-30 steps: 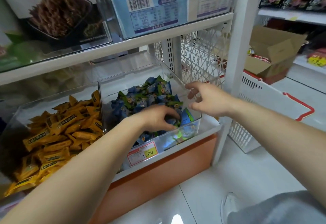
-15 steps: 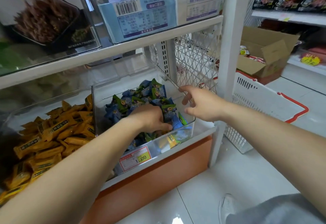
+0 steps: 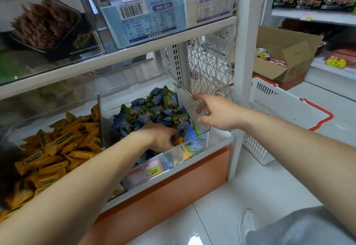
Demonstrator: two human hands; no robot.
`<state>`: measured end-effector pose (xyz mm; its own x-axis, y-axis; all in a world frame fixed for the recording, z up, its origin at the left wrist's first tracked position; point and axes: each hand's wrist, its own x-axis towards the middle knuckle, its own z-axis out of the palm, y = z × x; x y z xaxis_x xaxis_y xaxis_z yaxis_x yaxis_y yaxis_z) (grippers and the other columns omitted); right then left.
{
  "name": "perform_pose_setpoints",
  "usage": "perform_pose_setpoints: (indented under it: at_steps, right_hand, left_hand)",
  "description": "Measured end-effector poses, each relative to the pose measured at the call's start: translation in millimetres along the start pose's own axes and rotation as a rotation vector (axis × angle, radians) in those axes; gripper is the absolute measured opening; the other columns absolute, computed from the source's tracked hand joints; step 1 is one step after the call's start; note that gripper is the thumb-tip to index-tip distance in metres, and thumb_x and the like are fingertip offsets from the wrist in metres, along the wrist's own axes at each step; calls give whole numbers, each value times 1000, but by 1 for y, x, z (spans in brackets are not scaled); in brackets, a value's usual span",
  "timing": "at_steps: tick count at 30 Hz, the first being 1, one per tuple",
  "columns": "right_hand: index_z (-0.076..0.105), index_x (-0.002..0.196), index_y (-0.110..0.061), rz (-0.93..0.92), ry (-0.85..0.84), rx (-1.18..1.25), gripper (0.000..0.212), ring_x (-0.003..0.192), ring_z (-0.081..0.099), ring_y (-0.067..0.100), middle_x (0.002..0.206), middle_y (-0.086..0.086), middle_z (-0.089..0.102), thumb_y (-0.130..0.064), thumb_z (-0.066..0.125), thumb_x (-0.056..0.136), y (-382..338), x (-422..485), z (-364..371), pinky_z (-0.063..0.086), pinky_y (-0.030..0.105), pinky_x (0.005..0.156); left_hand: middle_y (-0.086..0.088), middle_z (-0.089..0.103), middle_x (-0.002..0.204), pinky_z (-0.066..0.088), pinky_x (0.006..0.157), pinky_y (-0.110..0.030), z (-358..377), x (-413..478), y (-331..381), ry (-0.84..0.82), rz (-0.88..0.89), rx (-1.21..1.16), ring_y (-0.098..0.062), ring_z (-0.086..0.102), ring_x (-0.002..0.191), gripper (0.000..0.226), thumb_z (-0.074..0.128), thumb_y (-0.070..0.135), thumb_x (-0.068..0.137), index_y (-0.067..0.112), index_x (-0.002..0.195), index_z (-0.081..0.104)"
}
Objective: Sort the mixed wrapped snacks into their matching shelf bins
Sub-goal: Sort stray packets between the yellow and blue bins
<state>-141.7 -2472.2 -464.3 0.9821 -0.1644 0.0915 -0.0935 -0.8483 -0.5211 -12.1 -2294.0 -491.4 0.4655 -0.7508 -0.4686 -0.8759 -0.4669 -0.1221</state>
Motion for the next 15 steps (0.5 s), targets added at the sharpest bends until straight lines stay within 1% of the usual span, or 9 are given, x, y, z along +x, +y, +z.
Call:
perform_pose_setpoints:
  at_steps: [1, 2, 4, 6, 8, 11, 13, 15]
  right_hand:
    - [30, 151, -19, 3, -3, 3, 74, 88, 50, 11, 124, 2, 62, -27, 69, 88, 0, 0, -1, 37, 22, 78]
    - [29, 151, -19, 5, -5, 6, 75, 88, 49, 11, 125, 2, 62, -26, 70, 88, -1, 0, -1, 36, 21, 78]
    - [29, 151, -19, 9, -8, 13, 75, 87, 49, 9, 125, 1, 62, -26, 70, 88, -1, 0, -1, 36, 20, 78]
    - [30, 151, -20, 10, -14, 17, 75, 85, 48, 8, 123, 0, 63, -26, 70, 88, -1, 0, -1, 35, 20, 78]
    - [30, 151, -20, 17, -17, 16, 75, 85, 47, 7, 122, -1, 63, -26, 70, 88, -2, 1, -2, 35, 19, 78]
    - [30, 150, -20, 22, -20, 11, 74, 85, 48, 8, 122, -1, 63, -25, 70, 88, -2, 1, -1, 34, 18, 77]
    - [31, 150, -19, 19, -14, 3, 74, 90, 50, 10, 121, 0, 63, -25, 69, 88, -1, 2, -1, 35, 19, 78]
    - [31, 150, -18, 21, -15, -6, 73, 94, 53, 12, 122, 1, 63, -25, 69, 88, -1, 2, -1, 36, 20, 79]
  left_hand:
    - [13, 56, 95, 32, 95, -42, 1, 0, -1, -5, 10, -31, -17, 50, 91, 55, 51, 83, 76, 38, 107, 55]
    - [13, 59, 98, 33, 95, -40, 2, -1, -2, -3, 23, -82, -16, 50, 91, 52, 54, 80, 78, 37, 108, 56]
    - [13, 61, 103, 37, 91, -36, 3, -1, -6, 15, 67, -249, -14, 53, 94, 44, 61, 71, 80, 34, 103, 60]
    - [9, 60, 94, 40, 79, -32, 3, -3, -10, 22, 128, -431, -13, 53, 86, 27, 68, 56, 85, 32, 92, 60]
    - [6, 59, 88, 42, 73, -32, 2, -5, -12, 24, 156, -538, -12, 51, 79, 18, 71, 47, 87, 33, 84, 60]
    - [8, 60, 88, 42, 73, -30, 0, -8, -11, 53, 169, -584, -11, 53, 80, 13, 71, 41, 88, 35, 80, 62]
    - [14, 61, 86, 42, 73, -27, -4, -10, -12, 92, 179, -608, -7, 54, 81, 12, 72, 39, 87, 35, 79, 64]
    - [17, 62, 87, 43, 75, -27, -8, -12, -12, 147, 175, -619, -6, 56, 84, 13, 74, 38, 86, 34, 78, 64]
